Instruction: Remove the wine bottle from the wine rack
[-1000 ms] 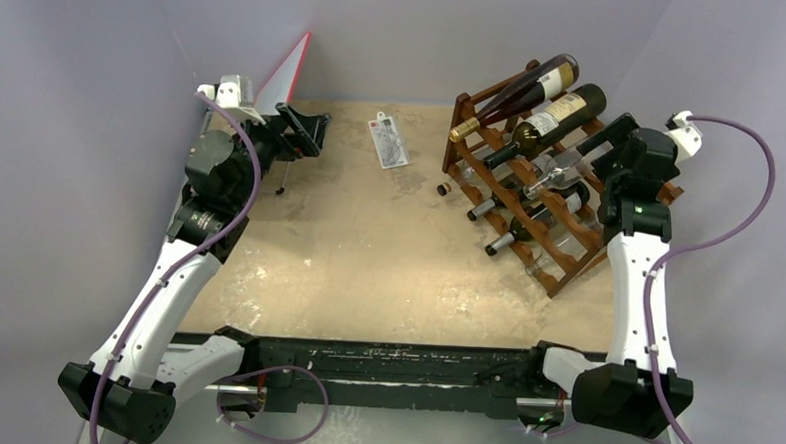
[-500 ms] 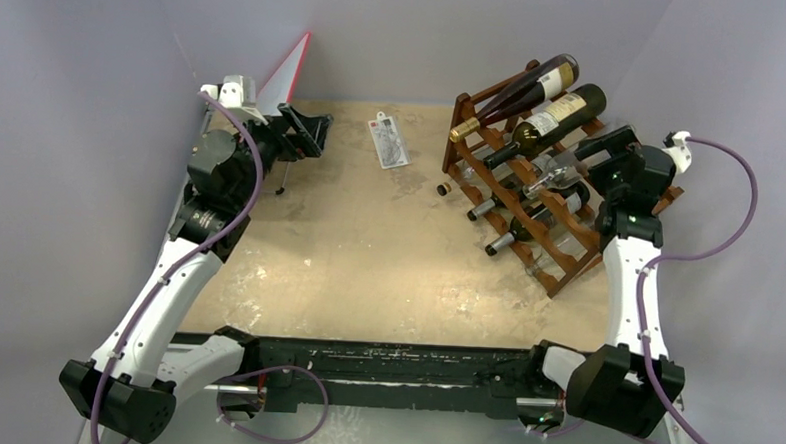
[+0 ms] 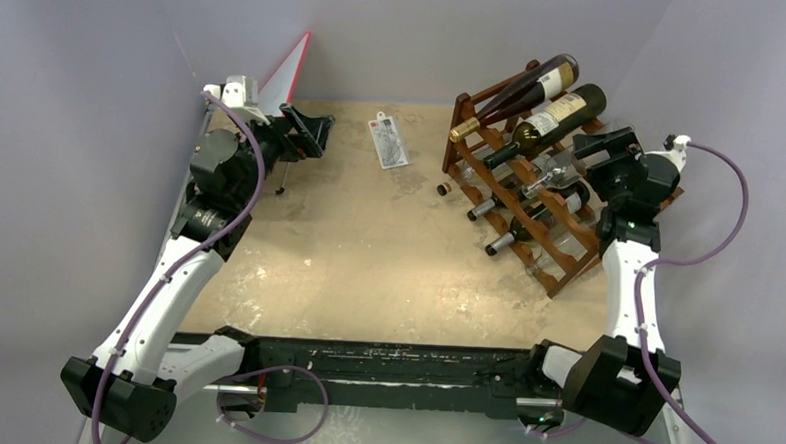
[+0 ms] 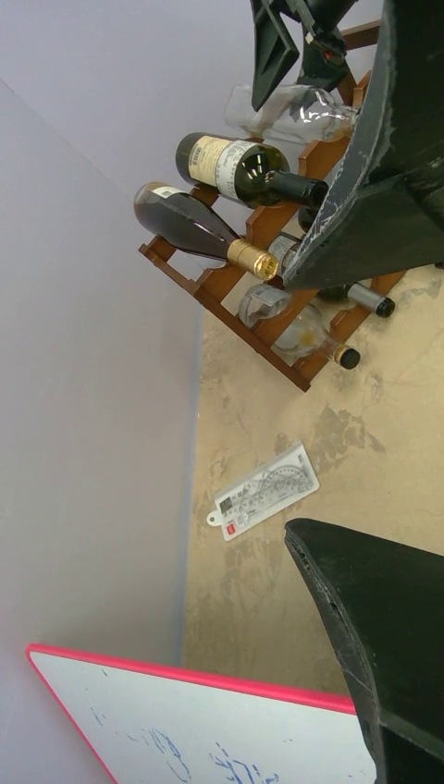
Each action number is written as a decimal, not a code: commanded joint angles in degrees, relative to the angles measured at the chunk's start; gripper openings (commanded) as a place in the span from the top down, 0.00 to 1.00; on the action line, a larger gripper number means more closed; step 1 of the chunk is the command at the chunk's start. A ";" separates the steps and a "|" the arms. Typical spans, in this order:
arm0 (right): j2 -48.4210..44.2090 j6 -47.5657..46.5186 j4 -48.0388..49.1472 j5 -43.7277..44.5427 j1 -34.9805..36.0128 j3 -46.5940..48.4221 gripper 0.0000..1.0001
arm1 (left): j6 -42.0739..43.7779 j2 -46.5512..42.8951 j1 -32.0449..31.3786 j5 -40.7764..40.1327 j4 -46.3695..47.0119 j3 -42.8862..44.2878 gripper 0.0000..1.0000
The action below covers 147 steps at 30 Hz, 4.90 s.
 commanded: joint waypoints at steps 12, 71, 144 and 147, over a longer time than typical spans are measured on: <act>2.29 7.33 6.45 -6.33 -0.42 -1.81 0.12 | -1.38 0.35 -0.22 1.30 3.65 -0.08 0.07; 4.70 -40.36 3.33 -16.65 43.19 10.92 0.80 | -14.05 2.81 -0.55 12.74 -12.09 4.27 0.11; -16.88 -26.94 -2.84 16.93 59.38 -6.07 0.00 | -62.44 12.52 -10.13 0.46 21.61 -1.63 1.00; -22.87 -26.88 3.76 13.47 59.38 -11.02 0.01 | -67.94 12.71 -10.10 0.41 25.08 -2.82 1.00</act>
